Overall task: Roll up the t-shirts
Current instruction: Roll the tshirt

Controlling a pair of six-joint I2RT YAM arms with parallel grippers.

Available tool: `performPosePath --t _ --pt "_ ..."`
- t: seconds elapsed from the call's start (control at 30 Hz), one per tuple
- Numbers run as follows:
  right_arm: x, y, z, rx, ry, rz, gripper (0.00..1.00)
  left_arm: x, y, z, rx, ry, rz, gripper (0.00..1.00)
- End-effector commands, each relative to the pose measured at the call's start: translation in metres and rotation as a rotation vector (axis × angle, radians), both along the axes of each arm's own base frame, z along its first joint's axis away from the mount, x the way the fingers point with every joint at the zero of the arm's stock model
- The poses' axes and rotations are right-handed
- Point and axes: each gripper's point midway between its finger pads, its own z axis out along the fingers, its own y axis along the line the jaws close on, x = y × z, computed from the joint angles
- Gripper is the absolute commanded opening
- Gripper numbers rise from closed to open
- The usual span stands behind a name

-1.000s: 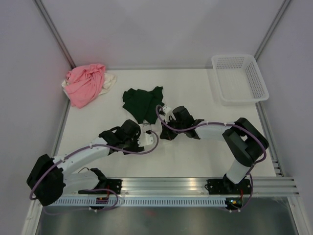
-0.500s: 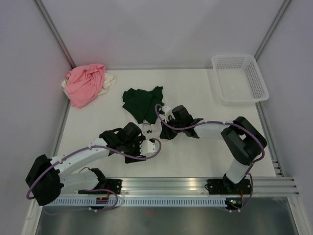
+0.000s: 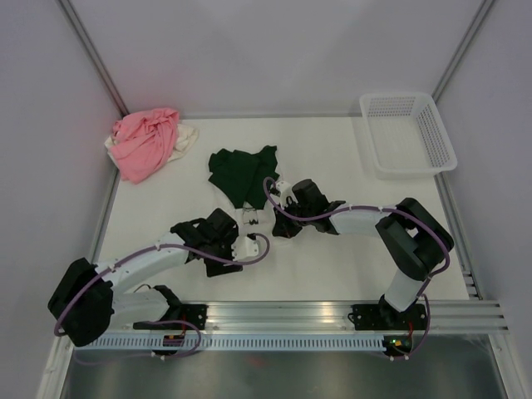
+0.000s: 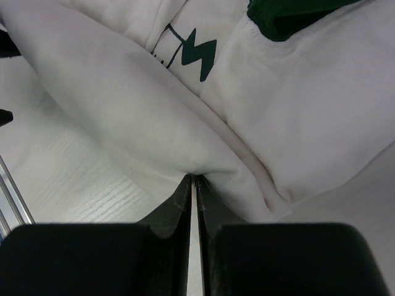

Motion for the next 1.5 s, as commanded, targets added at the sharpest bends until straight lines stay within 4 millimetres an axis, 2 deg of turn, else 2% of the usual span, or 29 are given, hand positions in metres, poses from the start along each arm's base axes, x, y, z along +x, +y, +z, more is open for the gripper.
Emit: performPosePath --t 0.0,0.1,0.17,0.47,0.57,0.6,0.67,0.7,0.73,0.77,0.83,0.87,0.9,0.97,1.0,1.23,1.37,1.47 --pt "0.007 0.0 0.01 0.007 -0.042 0.003 0.12 0.035 -0.005 0.018 -0.04 -0.106 0.029 0.78" --pt "0.006 0.0 0.01 0.005 -0.04 0.007 0.12 0.049 -0.008 0.031 -0.077 -0.128 0.049 0.78" --pt "0.007 0.0 0.009 0.005 -0.04 0.005 0.12 0.051 -0.009 0.033 -0.091 -0.124 0.046 0.79" --pt "0.01 0.001 0.017 0.014 -0.066 0.009 0.13 0.058 -0.011 0.015 -0.068 -0.08 0.042 0.79" --pt "0.012 0.0 0.027 0.018 -0.116 0.027 0.18 0.061 -0.011 0.01 -0.058 -0.06 0.05 0.78" --pt "0.014 -0.001 0.037 0.021 -0.167 0.046 0.21 0.062 -0.01 0.008 -0.057 -0.052 0.057 0.78" --pt "0.012 -0.008 0.042 0.007 -0.226 0.07 0.26 0.063 -0.007 0.003 -0.048 -0.032 0.069 0.78" --pt "0.013 -0.012 0.055 0.007 -0.307 0.105 0.32 0.065 -0.004 0.002 -0.049 -0.025 0.081 0.77" --pt "0.007 -0.018 0.051 -0.012 -0.327 0.13 0.34 0.065 -0.003 0.0 -0.047 -0.017 0.083 0.77" --pt "0.004 -0.023 0.058 -0.016 -0.377 0.157 0.36 0.066 -0.002 -0.003 -0.043 -0.005 0.089 0.77" --pt "-0.005 -0.031 0.051 -0.053 -0.456 0.251 0.41 0.068 0.0 -0.006 -0.041 0.002 0.099 0.77" --pt "-0.009 -0.031 0.057 -0.044 -0.5 0.294 0.42 0.068 0.0 -0.008 -0.04 0.007 0.097 0.77" --pt "-0.019 -0.031 0.052 -0.052 -0.524 0.34 0.44 0.068 -0.001 -0.009 -0.042 0.01 0.096 0.77" --pt "-0.02 -0.027 0.062 -0.047 -0.643 0.408 0.48 0.071 -0.003 -0.009 -0.046 0.005 0.095 0.76" --pt "-0.023 -0.025 0.06 -0.06 -0.675 0.43 0.52 0.073 -0.004 -0.009 -0.048 0.001 0.097 0.76" --pt "-0.011 -0.007 0.061 -0.143 -0.804 0.508 0.56 0.075 -0.005 -0.01 -0.05 -0.008 0.1 0.75" --pt "-0.009 -0.007 0.041 -0.186 -0.805 0.567 0.57 0.076 -0.004 -0.012 -0.056 -0.015 0.096 0.73" --pt "-0.002 -0.002 0.038 -0.191 -0.817 0.56 0.57 0.076 -0.004 -0.013 -0.058 -0.012 0.087 0.7"
